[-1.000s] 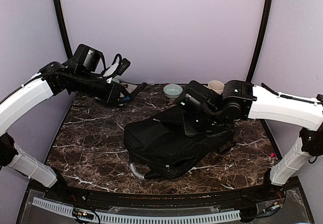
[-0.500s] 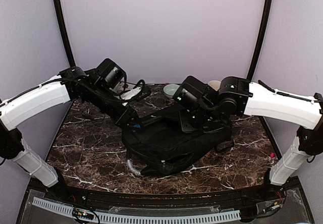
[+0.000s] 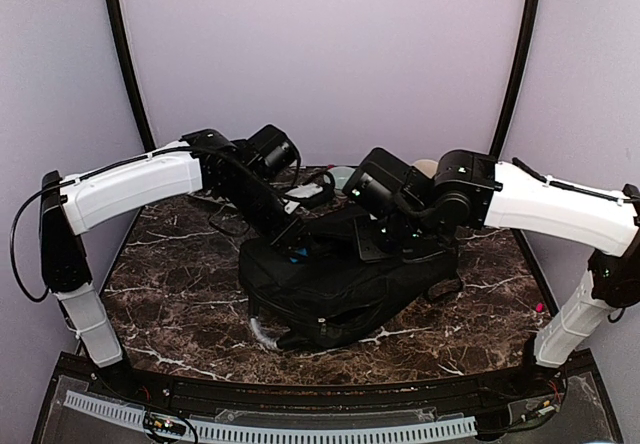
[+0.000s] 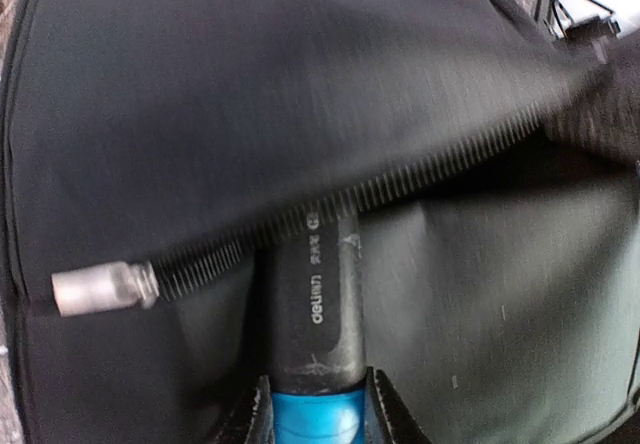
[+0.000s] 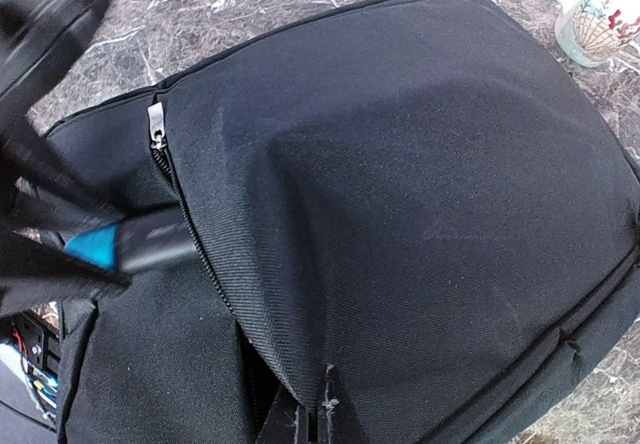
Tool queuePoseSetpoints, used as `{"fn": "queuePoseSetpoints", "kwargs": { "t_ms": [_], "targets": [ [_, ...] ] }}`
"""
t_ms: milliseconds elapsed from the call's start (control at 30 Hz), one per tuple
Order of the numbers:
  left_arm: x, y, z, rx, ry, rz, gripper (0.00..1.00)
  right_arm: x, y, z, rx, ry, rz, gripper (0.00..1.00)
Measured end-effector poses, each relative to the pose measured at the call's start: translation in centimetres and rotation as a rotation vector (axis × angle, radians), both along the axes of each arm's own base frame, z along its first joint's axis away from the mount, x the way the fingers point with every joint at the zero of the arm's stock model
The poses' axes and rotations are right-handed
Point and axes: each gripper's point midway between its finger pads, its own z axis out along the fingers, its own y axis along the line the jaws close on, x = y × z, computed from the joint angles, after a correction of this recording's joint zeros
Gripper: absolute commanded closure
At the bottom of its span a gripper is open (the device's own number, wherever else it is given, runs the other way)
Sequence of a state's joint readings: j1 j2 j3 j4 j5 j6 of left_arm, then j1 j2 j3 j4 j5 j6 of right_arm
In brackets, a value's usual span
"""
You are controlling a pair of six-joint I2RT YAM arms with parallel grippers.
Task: Pack the student bag
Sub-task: Place the pen in the upper front pocket of the bag.
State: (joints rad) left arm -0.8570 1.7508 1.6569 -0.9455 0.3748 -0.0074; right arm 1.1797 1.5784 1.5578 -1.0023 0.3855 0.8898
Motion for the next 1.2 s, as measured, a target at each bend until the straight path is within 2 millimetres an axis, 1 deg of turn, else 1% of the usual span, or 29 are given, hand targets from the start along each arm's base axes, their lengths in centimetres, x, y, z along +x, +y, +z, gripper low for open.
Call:
{"fn": "queuePoseSetpoints", "kwargs": {
  "t_ms": [200, 333, 633, 800, 900, 967, 1033, 1067, 1133, 1200],
  "targets": [
    [1.9, -1.8, 0.0, 0.008, 0.005, 0.041, 1.0, -0.3, 0.3, 0.1, -0.005, 0.0, 0.028, 1.0],
    [2.9, -2.8, 0.1, 0.005, 0.021, 0.081, 1.0, -0.2, 0.7, 0.5, 0.0, -0.006, 0.034, 1.0],
    [3.3, -3.4, 0.3, 0.02, 0.079, 0.159, 1.0, -0.2, 0.7, 0.5, -0.001, -0.006, 0.04, 1.0],
    [4.0, -4.4, 0.4, 0.034, 0.128, 0.219, 0.99, -0.2, 0.7, 0.5, -0.005, -0.009, 0.046, 1.0],
    [4.4, -4.8, 0.5, 0.04, 0.147, 0.244, 0.97, -0.2, 0.7, 0.5, -0.007, -0.009, 0.05, 1.0],
    [4.5, -5.1, 0.4, 0.042, 0.164, 0.256, 0.93, -0.2, 0.8, 0.5, -0.006, -0.008, 0.053, 1.0],
    [4.6, -5.3, 0.1, 0.049, 0.181, 0.265, 0.87, -0.3, 0.8, 0.4, -0.006, -0.004, 0.062, 1.0],
    [4.5, -5.4, -0.1, 0.052, 0.188, 0.268, 0.8, -0.4, 0.9, 0.4, -0.006, -0.003, 0.066, 1.0],
    [4.4, -5.4, -0.2, 0.056, 0.204, 0.272, 0.64, -0.5, 0.9, 0.4, -0.007, 0.001, 0.074, 1.0],
    [4.3, -5.5, 0.0, 0.051, 0.216, 0.274, 0.53, -0.5, 0.9, 0.4, -0.006, 0.003, 0.079, 1.0]
  ]
}}
